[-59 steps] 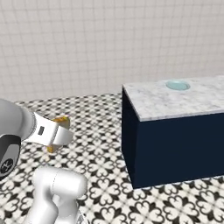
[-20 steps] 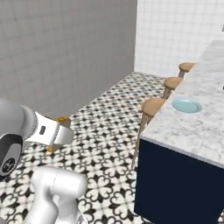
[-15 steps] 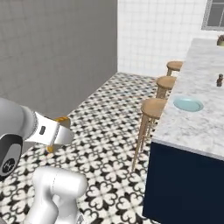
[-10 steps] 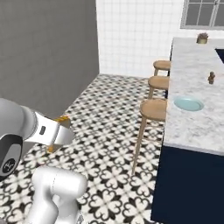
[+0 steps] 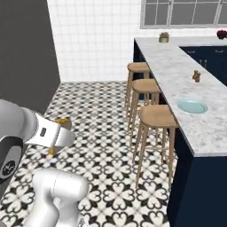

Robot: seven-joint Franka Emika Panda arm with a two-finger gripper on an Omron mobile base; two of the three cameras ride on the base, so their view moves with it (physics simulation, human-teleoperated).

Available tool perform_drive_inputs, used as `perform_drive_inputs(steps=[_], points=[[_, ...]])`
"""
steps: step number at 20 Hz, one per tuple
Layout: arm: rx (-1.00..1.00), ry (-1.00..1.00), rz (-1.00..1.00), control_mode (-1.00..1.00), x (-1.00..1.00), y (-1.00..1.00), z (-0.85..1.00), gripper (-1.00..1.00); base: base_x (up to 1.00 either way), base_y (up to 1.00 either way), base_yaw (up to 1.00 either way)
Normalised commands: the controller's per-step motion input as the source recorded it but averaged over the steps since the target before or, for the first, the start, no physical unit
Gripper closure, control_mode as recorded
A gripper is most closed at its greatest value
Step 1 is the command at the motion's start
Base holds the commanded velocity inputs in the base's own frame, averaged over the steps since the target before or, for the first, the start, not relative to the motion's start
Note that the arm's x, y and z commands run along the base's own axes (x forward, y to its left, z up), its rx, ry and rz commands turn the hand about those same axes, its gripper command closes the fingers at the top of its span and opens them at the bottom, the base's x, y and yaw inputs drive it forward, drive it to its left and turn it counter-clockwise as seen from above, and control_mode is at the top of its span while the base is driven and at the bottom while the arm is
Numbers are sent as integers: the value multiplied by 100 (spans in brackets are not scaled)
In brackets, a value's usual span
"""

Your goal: Start the toaster. Once the lever pops up, take the bread to the plate on the dining counter.

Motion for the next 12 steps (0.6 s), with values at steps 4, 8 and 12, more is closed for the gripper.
perform_drive_inputs(steps=[4, 8, 12], points=[[0, 0, 0, 100, 0, 0, 0, 100, 70, 87, -58], [0, 0, 0, 100, 0, 0, 0, 100, 56, 78, -63], [0, 0, 0, 100, 0, 0, 0, 100, 51, 72, -66]])
